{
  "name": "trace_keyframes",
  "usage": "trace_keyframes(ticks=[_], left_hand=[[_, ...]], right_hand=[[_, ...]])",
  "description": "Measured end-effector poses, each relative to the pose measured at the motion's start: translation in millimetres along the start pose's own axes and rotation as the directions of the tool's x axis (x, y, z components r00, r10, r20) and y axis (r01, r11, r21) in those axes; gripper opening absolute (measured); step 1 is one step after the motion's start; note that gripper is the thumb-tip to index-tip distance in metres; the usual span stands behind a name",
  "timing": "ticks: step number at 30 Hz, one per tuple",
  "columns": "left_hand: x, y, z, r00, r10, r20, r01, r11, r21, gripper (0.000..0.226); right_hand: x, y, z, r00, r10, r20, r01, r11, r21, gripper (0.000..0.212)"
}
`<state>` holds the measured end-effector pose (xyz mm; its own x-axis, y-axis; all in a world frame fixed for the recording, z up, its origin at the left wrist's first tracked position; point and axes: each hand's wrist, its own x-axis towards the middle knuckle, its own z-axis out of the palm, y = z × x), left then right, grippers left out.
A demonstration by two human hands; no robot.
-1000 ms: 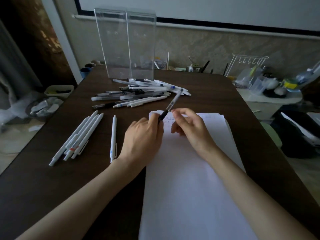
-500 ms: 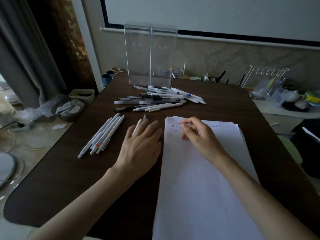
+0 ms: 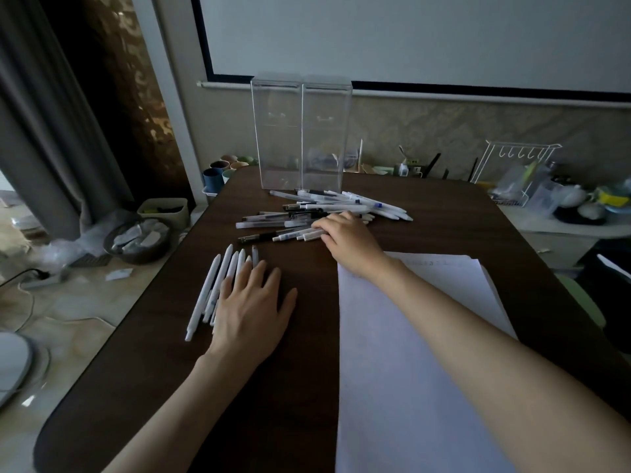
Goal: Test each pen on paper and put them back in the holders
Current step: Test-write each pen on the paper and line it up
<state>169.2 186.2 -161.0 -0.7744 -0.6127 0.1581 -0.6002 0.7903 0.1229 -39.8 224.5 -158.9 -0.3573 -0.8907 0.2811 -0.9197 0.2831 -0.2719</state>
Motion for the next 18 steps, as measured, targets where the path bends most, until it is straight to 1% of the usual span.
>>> trace_keyframes(ticks=[4, 8, 10, 13, 16, 18], left_hand=[[0.3, -0.2, 2.7, 1.0, -0.005, -0.024, 0.004, 0.999, -0.035, 0.055], [1.0, -1.2, 4.5, 0.999, -0.005, -0.038, 0.004, 0.999, -0.043, 0.055], [1.4, -0.8, 4.4, 0.999, -0.005, -0.035, 0.004, 0.999, -0.034, 0.055], [0.9, 0.8, 3.7, 0.999, -0.005, -0.032, 0.004, 1.0, -0.028, 0.055], [-0.2, 2.8, 2.5, 0.998, 0.004, -0.06, -0.006, 1.0, -0.028, 0.053], [-0.6, 3.2, 3.1, 0.997, 0.007, -0.074, -0.009, 1.0, -0.024, 0.052]], right_hand=[[13.4, -3.0, 1.7, 1.0, -0.005, 0.03, 0.009, 0.989, -0.148, 0.023], [12.5, -2.8, 3.2, 0.993, -0.12, 0.022, 0.121, 0.951, -0.283, 0.018], [10.4, -1.6, 2.7, 0.992, -0.123, 0.015, 0.123, 0.958, -0.259, 0.018], [9.9, -0.2, 2.4, 0.994, -0.101, 0.044, 0.109, 0.969, -0.22, 0.02], [9.7, 0.2, 4.2, 0.991, -0.13, 0.031, 0.134, 0.955, -0.263, 0.02], [9.8, 0.2, 4.7, 0.987, -0.158, 0.014, 0.155, 0.942, -0.299, 0.017]])
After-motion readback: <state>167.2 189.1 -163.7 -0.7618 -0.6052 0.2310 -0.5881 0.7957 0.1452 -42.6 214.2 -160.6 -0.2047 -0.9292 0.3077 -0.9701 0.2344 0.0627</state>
